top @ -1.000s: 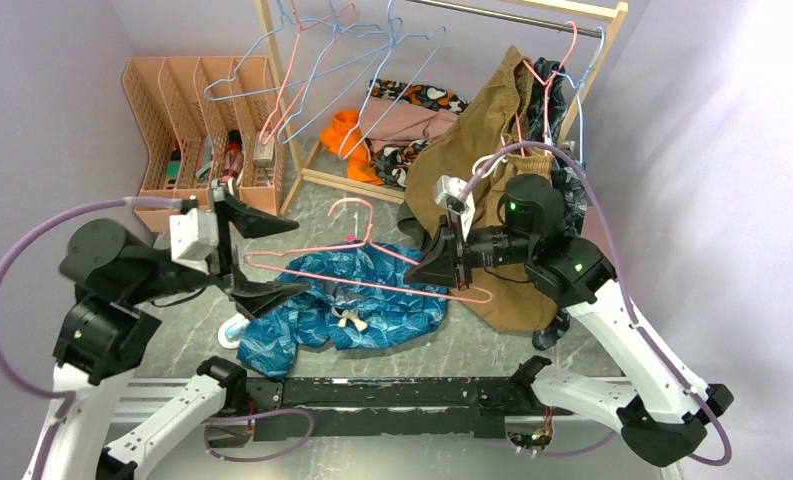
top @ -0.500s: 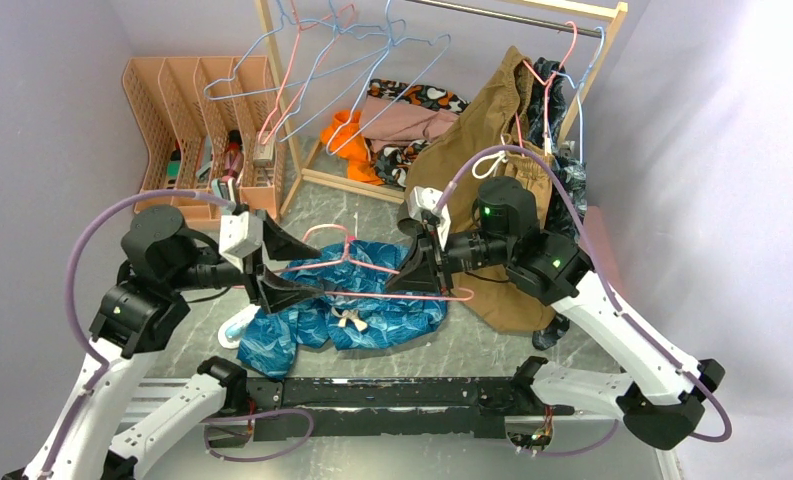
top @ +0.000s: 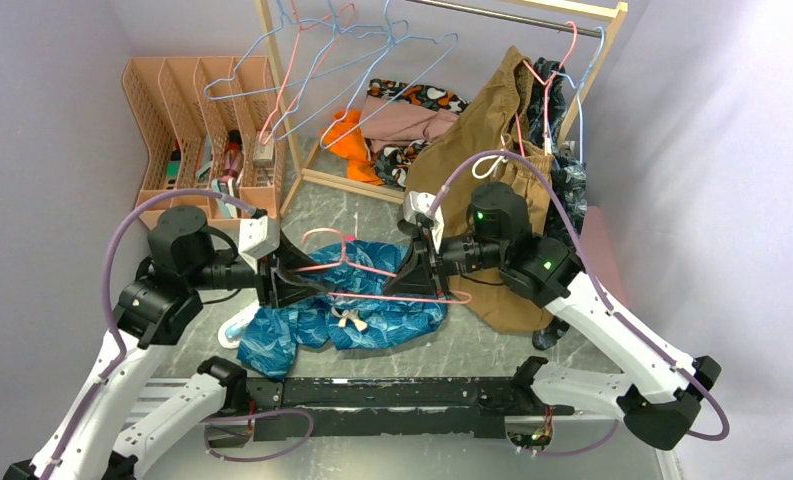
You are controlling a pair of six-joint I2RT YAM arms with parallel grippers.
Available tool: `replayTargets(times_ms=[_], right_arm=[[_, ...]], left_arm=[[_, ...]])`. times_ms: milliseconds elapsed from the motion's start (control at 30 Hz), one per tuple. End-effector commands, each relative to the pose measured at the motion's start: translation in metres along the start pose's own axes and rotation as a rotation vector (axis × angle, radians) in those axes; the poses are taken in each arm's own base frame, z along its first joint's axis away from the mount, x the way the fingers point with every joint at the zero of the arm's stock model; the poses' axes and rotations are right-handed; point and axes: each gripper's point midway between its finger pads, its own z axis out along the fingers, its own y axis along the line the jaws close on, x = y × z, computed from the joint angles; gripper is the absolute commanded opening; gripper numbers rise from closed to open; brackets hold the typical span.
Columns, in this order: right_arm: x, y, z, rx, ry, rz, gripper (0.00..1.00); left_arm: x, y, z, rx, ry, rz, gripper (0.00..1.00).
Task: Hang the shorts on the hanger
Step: Hang the shorts on the hanger.
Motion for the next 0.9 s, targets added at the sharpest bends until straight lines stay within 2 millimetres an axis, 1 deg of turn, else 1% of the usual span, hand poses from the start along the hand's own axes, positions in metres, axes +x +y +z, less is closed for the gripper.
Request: replayTargets(times_ms=[0, 33, 67, 100, 167, 200, 467, 500, 567, 600, 700, 767, 867], right_arm=[[-0.001, 0.001, 0.001, 0.000, 0.009, 0.004, 0.09], [-0.003, 0.002, 0.000, -0.001, 0.015, 0.004, 0.15], [-0.002, 0.004, 0.000, -0.005, 0.025, 0.008, 0.18], [-0.003, 0.004, -0.001, -0.003, 0.031, 0.007, 0.17], [-0.005, 0.001, -0.003, 0.029, 0.031, 0.010, 0.01], [-0.005, 0.000, -0.003, 0.040, 0.028, 0.008, 0.00], [-0.005, -0.005, 0.000, 0.060, 0.015, 0.023, 0.00], [-0.005, -0.005, 0.000, 0.053, 0.013, 0.021, 0.03], [-0.008, -0.003, 0.002, 0.038, 0.003, 0.020, 0.15], [-0.012, -0.002, 0.002, 0.032, -0.009, 0.019, 0.19], [-0.021, 0.000, 0.008, 0.007, -0.041, 0.016, 0.28], [-0.025, 0.000, 0.015, 0.001, -0.057, 0.017, 0.29], [-0.025, -0.002, 0.027, -0.006, -0.053, 0.022, 0.28]], left_arm=[[-0.001, -0.001, 0.005, 0.042, -0.019, 0.031, 0.07], [-0.001, 0.002, 0.005, 0.026, -0.020, 0.033, 0.07], [-0.001, 0.004, 0.005, 0.016, -0.022, 0.038, 0.07], [-0.001, 0.005, 0.004, 0.005, -0.024, 0.043, 0.07], [-0.002, 0.007, 0.004, -0.016, -0.030, 0.049, 0.07], [-0.002, 0.008, 0.004, -0.022, -0.033, 0.052, 0.07], [-0.003, 0.009, 0.005, -0.020, -0.039, 0.052, 0.07], [-0.004, 0.010, 0.005, -0.023, -0.041, 0.053, 0.07], [-0.004, 0.010, 0.005, -0.024, -0.044, 0.056, 0.07], [-0.004, 0.011, 0.005, -0.023, -0.047, 0.055, 0.07], [-0.005, 0.012, 0.007, -0.019, -0.058, 0.045, 0.07], [-0.006, 0.011, 0.009, -0.012, -0.071, 0.038, 0.07], [-0.006, 0.012, 0.010, -0.009, -0.083, 0.030, 0.07]])
